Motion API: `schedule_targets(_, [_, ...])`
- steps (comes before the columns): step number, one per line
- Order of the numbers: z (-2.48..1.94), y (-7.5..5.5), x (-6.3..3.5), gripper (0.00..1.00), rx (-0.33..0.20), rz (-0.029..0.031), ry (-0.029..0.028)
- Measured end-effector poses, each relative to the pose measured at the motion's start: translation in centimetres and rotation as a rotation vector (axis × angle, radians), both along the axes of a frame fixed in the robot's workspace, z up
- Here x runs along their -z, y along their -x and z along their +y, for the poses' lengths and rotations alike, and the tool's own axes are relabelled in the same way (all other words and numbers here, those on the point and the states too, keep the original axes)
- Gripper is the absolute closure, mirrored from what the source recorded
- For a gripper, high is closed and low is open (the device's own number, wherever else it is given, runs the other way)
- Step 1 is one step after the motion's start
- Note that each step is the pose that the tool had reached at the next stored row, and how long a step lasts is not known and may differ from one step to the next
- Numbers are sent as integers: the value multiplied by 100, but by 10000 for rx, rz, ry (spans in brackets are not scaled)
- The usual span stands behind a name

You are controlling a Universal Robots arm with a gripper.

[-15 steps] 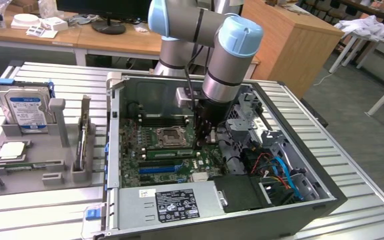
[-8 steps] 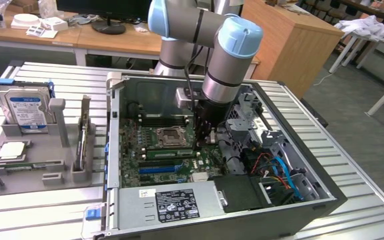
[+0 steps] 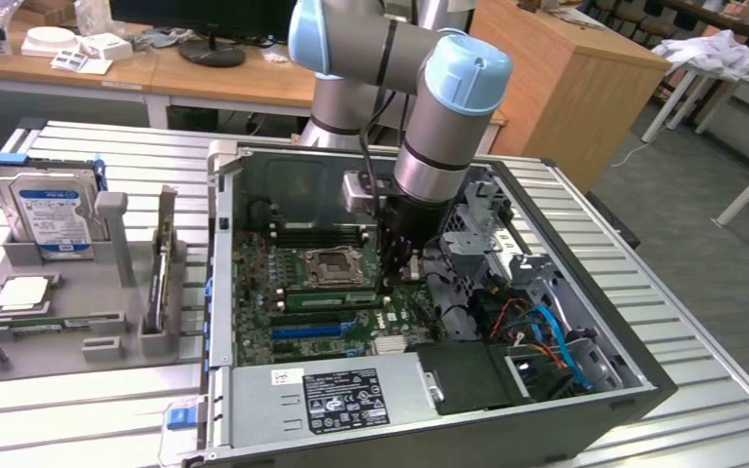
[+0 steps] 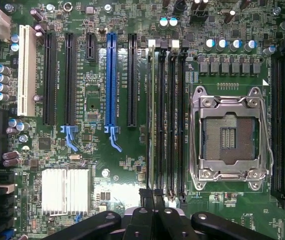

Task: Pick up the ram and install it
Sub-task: 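Press down the ram until it locks into place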

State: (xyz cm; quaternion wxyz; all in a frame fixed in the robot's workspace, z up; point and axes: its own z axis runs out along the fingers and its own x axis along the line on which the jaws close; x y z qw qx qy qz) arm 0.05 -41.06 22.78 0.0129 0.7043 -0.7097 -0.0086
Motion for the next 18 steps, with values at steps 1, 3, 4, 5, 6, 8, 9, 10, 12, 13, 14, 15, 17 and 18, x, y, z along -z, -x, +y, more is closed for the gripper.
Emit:
schedule_targets(1, [0, 0, 0, 89, 0, 0, -1])
schedule_targets(3, [0, 0, 1, 89, 0, 1, 1])
schedule_targets(4, [1, 0, 7, 89, 0, -1, -4])
schedule_targets(5, [1, 0, 12, 89, 0, -1, -4])
schedule_targets(6, [0, 0, 13, 89, 0, 0, -1])
schedule_targets(8, [0, 0, 12, 89, 0, 0, -1])
schedule_targets(9, [0, 0, 12, 89, 0, 0, -1])
schedule_targets(10, [4, 0, 13, 89, 2, 0, -2])
schedule_targets(12, [15, 0, 13, 89, 2, 0, -2])
schedule_targets(13, [15, 0, 13, 89, 1, 0, -2])
schedule_targets(14, [15, 0, 13, 89, 0, -1, -2])
schedule_targets(15, [15, 0, 13, 89, 0, 0, -2])
schedule_targets(17, [15, 0, 15, 89, 0, 0, 0])
schedule_targets(18, [15, 0, 20, 89, 0, -1, -2])
